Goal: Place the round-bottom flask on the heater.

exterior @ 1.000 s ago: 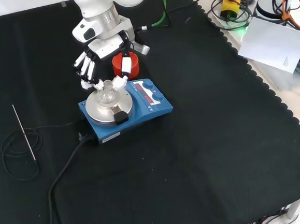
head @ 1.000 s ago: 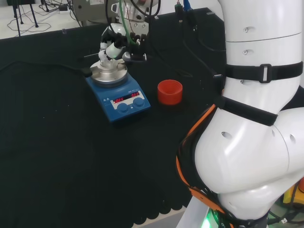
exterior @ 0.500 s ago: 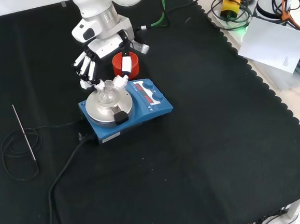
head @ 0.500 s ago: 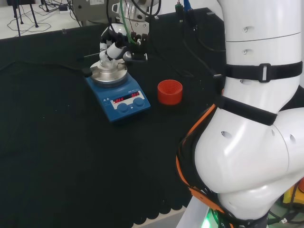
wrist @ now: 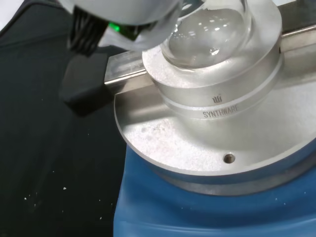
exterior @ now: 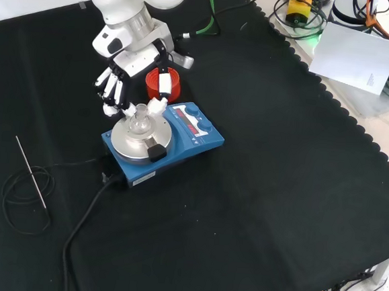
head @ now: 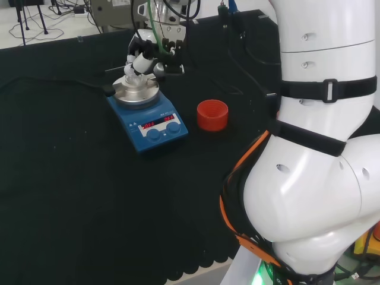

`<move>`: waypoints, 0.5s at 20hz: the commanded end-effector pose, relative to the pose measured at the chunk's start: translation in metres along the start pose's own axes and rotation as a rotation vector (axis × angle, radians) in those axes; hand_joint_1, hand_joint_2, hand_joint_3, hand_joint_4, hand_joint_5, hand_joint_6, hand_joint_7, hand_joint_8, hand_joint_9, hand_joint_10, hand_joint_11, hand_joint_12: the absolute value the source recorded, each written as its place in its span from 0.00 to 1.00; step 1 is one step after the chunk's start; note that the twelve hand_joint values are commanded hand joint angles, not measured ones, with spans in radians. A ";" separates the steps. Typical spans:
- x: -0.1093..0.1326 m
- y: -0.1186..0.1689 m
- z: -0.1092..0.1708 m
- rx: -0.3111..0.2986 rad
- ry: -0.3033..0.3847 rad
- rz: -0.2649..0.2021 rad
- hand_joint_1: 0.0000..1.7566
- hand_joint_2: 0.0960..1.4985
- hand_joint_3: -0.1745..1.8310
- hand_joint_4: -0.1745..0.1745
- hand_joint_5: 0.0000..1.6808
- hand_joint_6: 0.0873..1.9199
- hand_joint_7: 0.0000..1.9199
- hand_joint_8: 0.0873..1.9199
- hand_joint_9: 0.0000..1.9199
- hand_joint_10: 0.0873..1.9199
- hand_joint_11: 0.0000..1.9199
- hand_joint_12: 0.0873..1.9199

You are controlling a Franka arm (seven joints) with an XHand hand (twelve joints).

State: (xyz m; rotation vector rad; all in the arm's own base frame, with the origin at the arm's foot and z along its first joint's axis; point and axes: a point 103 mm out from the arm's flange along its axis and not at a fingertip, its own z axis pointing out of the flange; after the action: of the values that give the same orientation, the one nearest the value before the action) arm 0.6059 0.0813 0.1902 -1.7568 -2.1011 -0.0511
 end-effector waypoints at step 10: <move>-0.001 -0.005 -0.003 0.044 -0.025 0.013 0.48 0.30 0.49 0.39 0.23 0.19 0.13 0.33 0.24 0.35 0.03 0.70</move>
State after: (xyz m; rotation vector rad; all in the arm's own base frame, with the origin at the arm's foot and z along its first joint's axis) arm 0.6042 0.0802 0.1909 -1.7525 -2.0904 0.0289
